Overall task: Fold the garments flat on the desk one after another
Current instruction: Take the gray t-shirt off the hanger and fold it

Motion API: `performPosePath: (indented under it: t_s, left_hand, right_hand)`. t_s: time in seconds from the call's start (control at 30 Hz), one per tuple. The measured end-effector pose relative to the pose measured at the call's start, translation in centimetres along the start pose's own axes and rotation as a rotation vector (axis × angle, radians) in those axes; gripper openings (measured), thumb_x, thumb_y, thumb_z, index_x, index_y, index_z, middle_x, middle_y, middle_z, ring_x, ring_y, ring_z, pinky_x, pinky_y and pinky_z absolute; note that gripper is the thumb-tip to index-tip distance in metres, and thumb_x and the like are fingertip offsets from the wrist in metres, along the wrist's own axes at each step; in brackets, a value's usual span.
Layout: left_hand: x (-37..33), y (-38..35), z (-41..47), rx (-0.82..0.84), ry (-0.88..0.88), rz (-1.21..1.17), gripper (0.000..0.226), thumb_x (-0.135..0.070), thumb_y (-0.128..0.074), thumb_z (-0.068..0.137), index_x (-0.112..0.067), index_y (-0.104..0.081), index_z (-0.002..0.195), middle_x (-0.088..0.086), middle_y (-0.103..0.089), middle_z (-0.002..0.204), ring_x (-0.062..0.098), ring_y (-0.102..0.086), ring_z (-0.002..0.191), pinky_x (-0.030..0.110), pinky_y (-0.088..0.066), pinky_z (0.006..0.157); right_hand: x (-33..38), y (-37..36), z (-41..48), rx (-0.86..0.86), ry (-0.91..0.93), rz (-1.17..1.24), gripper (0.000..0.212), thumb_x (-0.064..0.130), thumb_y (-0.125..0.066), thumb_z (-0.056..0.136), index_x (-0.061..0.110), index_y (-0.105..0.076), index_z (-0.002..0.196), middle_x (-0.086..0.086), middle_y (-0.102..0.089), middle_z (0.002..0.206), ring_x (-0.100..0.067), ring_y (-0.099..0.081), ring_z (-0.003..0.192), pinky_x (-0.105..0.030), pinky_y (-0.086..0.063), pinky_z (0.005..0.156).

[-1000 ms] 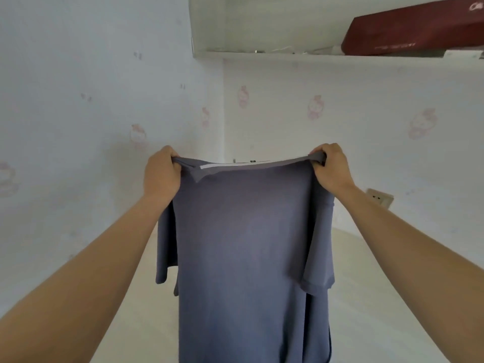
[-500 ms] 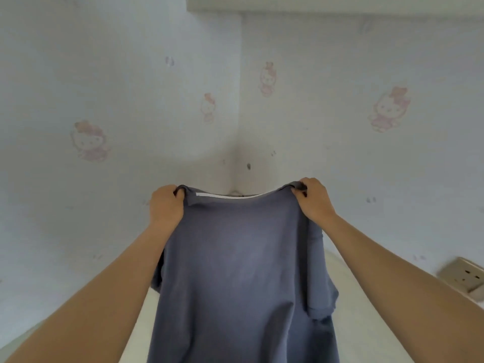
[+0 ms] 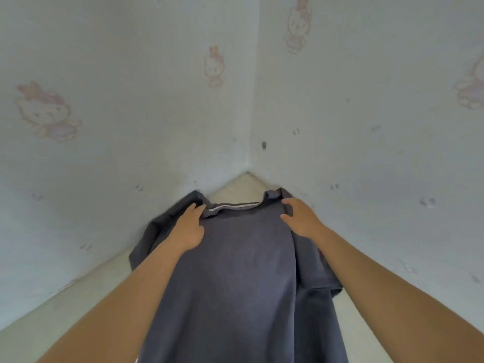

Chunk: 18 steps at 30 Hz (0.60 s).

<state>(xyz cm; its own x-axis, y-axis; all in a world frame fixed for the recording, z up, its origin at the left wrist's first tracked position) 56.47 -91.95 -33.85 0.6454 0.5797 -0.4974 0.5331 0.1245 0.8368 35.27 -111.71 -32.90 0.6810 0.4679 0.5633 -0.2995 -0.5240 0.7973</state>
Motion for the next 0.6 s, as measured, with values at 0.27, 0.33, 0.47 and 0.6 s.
performPosePath:
  t_s: [0.27,0.33,0.47,0.6]
  left_hand:
    - [5.6,-13.5,-16.5,0.136,-0.158,0.193,0.057,-0.028,-0.047,0.098,-0.026,-0.026,0.150,-0.004,-0.012,0.160,0.017,-0.009,0.148,0.029,-0.014,0.118]
    - [6.5,-15.3,-20.8,0.159,-0.200,0.232,0.057,-0.030,-0.046,0.098,-0.027,-0.023,0.151,-0.008,-0.004,0.159,0.018,-0.005,0.149,0.028,-0.006,0.117]
    - [8.5,-17.9,-27.0,0.221,-0.193,0.258,0.060,-0.039,-0.043,0.099,-0.031,-0.016,0.152,-0.008,-0.001,0.161,0.015,0.000,0.149,0.030,0.001,0.118]
    - [10.1,-20.0,-33.1,0.339,-0.267,0.291,0.074,-0.061,-0.044,0.090,-0.036,-0.010,0.151,-0.011,0.007,0.160,0.017,0.009,0.148,0.037,0.009,0.117]
  right_hand:
    - [-6.0,-12.6,-17.6,0.249,-0.097,0.010,0.030,0.019,-0.055,0.096,0.017,-0.053,0.126,-0.001,-0.046,0.136,-0.005,-0.046,0.107,-0.011,-0.030,0.091]
    - [-6.5,-15.2,-22.3,0.277,-0.143,-0.011,0.037,0.020,-0.055,0.097,0.016,-0.047,0.132,-0.002,-0.039,0.144,-0.009,-0.044,0.121,-0.013,-0.029,0.099]
    - [-6.4,-19.8,-29.9,0.318,-0.167,-0.079,0.070,0.030,-0.057,0.095,0.023,-0.016,0.153,0.006,0.001,0.161,-0.016,-0.009,0.148,-0.032,-0.019,0.119]
    - [-6.1,-22.8,-36.3,0.240,-0.163,-0.148,0.089,0.041,-0.064,0.088,0.030,-0.005,0.153,0.011,0.016,0.159,-0.018,-0.010,0.148,-0.038,-0.027,0.117]
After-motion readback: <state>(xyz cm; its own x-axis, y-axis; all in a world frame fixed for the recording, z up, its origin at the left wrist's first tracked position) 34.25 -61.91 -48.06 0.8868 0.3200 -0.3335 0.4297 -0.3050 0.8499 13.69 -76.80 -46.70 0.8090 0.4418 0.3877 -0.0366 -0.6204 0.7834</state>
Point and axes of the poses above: each hand's wrist, its own z-axis towards the middle knuckle, its own y-axis out of the back of the hand, x = y × z, the point moved 6 cm from there along z, towards the middle knuckle
